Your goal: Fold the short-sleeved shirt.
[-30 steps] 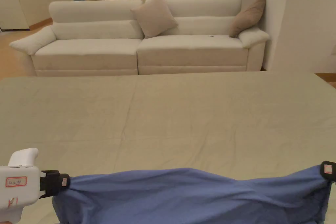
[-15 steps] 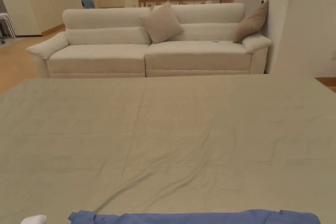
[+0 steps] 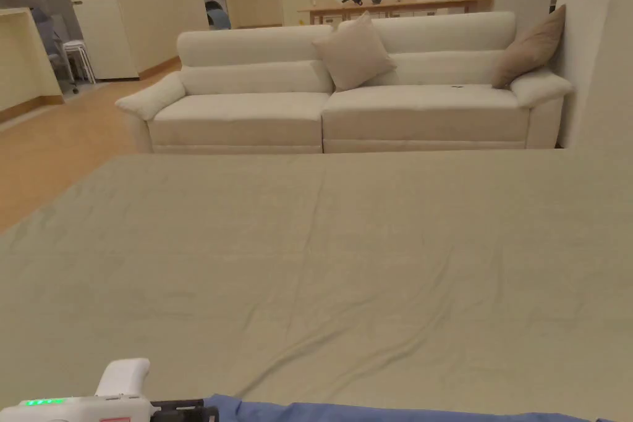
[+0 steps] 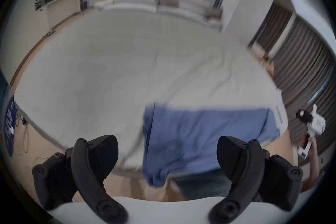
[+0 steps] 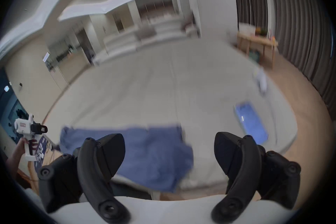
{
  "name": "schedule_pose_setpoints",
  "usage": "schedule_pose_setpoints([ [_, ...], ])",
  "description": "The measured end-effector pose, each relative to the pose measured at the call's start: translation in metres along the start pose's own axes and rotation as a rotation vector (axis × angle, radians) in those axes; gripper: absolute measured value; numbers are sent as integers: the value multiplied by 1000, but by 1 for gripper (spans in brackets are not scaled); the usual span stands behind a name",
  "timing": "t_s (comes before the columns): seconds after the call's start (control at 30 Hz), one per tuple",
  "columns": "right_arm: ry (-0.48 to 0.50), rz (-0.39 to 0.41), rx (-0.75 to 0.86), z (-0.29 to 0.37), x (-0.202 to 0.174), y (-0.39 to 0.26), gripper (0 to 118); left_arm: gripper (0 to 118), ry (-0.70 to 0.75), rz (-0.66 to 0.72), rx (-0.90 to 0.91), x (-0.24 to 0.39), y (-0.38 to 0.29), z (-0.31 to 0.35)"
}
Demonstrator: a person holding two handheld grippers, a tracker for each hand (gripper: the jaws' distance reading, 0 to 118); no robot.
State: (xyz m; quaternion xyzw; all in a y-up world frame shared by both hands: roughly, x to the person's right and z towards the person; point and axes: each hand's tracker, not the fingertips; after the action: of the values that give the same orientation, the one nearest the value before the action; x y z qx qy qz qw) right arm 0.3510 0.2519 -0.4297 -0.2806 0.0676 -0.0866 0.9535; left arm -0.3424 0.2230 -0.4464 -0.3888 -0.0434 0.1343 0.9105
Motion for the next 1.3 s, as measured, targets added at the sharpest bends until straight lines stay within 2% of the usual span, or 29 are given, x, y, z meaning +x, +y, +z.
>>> schedule_pose_setpoints([
  [0.1, -29, 34, 111, 18, -17, 36, 114, 110, 11, 44, 168, 3, 24, 36],
  [0.17, -7, 12, 94, 23, -24, 50, 113, 107, 14, 64, 160, 0, 30, 41],
  [0.2, 30, -26, 71, 23, -26, 53, 101, 89, -45, 104, 65, -7, 29, 37],
  [0.23, 38, -45, 80, 24, -28, 54, 72, 49, -107, 121, 46, -14, 25, 33],
  [0.27, 43, -40, 96, 24, -30, 54, 28, 0, -140, 138, 60, -21, 21, 28],
  [0.3, 34, -40, 107, 22, -34, 53, 0, 0, -116, 175, 20, -26, 18, 19],
  [0.33, 20, -43, 115, 21, -40, 55, 0, 0, -88, 200, 0, -35, 17, 18],
  [0.43, 2, -10, 100, 15, -50, 55, 0, 0, -233, 299, -128, -59, 13, 0],
  [0.5, -18, 7, 84, 11, -56, 59, 0, 0, -212, 294, -135, -79, -9, -28],
  [0.57, -9, -22, 69, 6, -56, 58, 0, 0, -201, 298, -158, -92, -12, -39],
  [0.67, 8, -67, 72, 3, -55, 59, 0, 0, -312, 422, -257, -112, -16, -57],
  [0.8, -6, -70, 55, -3, -59, 61, 0, 0, -409, 418, -252, -130, -23, -75],
  [0.83, -6, -70, 46, -5, -60, 63, 0, 0, -453, 424, -265, -135, -24, -82],
  [0.87, -8, -71, 44, -6, -62, 63, 0, 20, -439, 438, -262, -139, -27, -87],
  [0.9, -6, -74, 41, -8, -63, 62, 0, 77, -450, 450, -277, -141, -30, -93],
  [0.93, -1, -75, 35, -10, -65, 61, 0, 115, -513, 468, -324, -142, -34, -105],
  [0.97, -2, -74, 32, -11, -66, 61, 0, 116, -492, 476, -290, -143, -32, -111],
  [1.0, -3, -71, 28, -12, -67, 62, 0, 116, -517, 504, -339, -139, -33, -118],
  [1.07, -7, -69, 23, -15, -67, 58, 0, 118, -498, 480, -332, -132, -33, -132],
  [1.13, 0, -95, 13, -16, -65, 57, 0, 118, -578, 475, -235, -128, -37, -136],
  [1.2, 6, -107, 11, -19, -63, 53, 0, 118, -569, 510, -276, -121, -37, -150],
  [1.3, -10, -104, 0, -21, -60, 52, 0, 118, -610, 455, -271, -109, -32, -156],
])
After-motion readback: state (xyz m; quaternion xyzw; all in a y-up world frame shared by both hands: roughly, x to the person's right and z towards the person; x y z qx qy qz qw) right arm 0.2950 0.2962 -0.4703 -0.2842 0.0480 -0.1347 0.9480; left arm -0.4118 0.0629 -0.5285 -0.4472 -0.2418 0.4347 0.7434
